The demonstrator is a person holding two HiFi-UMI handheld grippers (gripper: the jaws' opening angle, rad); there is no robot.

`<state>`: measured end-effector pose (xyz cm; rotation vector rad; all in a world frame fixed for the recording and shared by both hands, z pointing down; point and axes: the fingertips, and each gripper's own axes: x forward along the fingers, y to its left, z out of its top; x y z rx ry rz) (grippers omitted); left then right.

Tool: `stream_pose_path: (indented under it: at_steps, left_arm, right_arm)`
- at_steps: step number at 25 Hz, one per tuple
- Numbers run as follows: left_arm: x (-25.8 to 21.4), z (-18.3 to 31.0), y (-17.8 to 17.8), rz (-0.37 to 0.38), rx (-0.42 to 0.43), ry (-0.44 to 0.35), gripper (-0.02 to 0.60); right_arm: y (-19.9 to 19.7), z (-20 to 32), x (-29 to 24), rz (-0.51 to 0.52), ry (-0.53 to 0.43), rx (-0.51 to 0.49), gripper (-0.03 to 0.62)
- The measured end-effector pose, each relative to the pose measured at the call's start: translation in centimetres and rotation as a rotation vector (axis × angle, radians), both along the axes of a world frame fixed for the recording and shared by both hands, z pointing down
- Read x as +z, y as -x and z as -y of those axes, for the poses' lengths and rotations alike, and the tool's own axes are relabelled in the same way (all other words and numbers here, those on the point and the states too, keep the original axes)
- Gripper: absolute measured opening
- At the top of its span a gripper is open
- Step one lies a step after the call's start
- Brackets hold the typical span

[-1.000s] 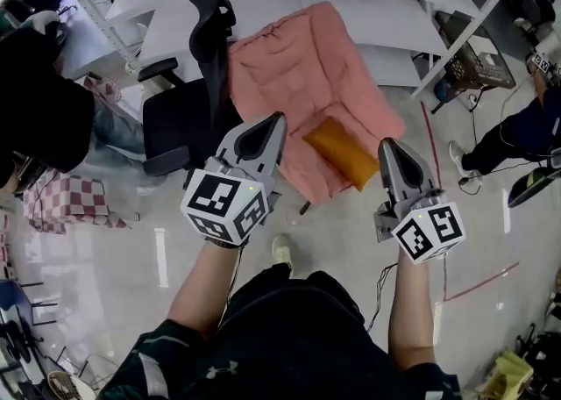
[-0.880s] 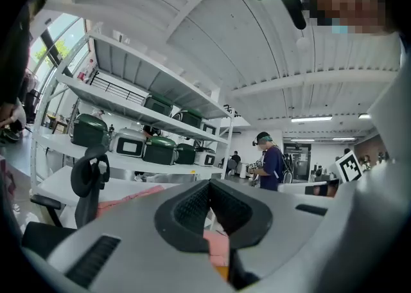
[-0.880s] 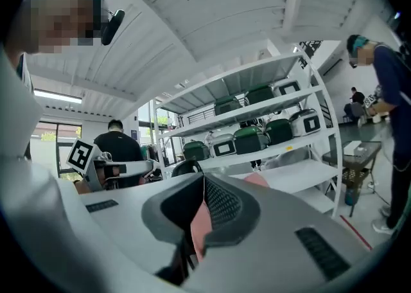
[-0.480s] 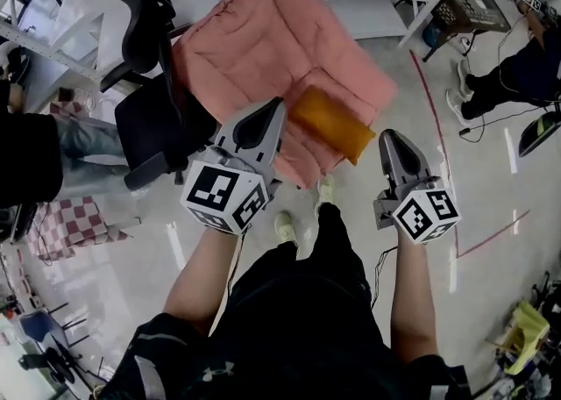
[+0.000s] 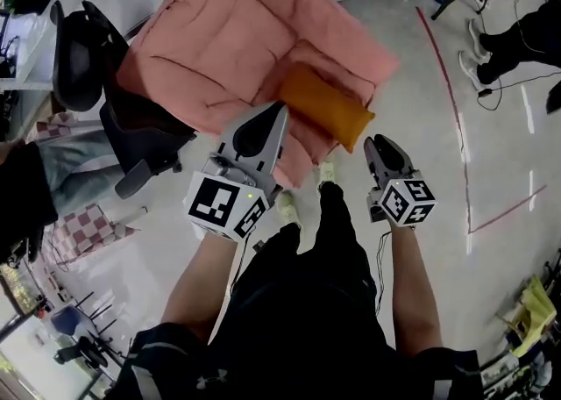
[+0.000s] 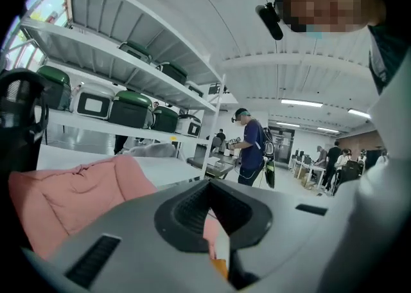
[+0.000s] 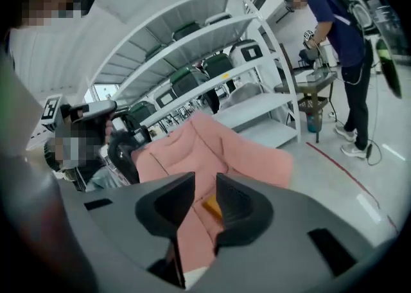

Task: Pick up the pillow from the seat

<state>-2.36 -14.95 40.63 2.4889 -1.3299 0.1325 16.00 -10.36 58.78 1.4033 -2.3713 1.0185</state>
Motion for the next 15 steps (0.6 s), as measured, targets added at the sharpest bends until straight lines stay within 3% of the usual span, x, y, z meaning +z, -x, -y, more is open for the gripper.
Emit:
stream_pose_path:
  at_steps: [8,15]
  left_arm:
    - [7.9,3.7,-3.8,0.057,0.041,0.093,0.005]
    - [14.1,5.8,-7.1,0.059,0.100,0.171,0.005]
  right_arm:
    - [-2.4,-0.7,13.6,-0.062,0.218,-0.051,0.114]
    - [-2.5,-1.7,21.5,-0.083,0.345,-0.095,0.120]
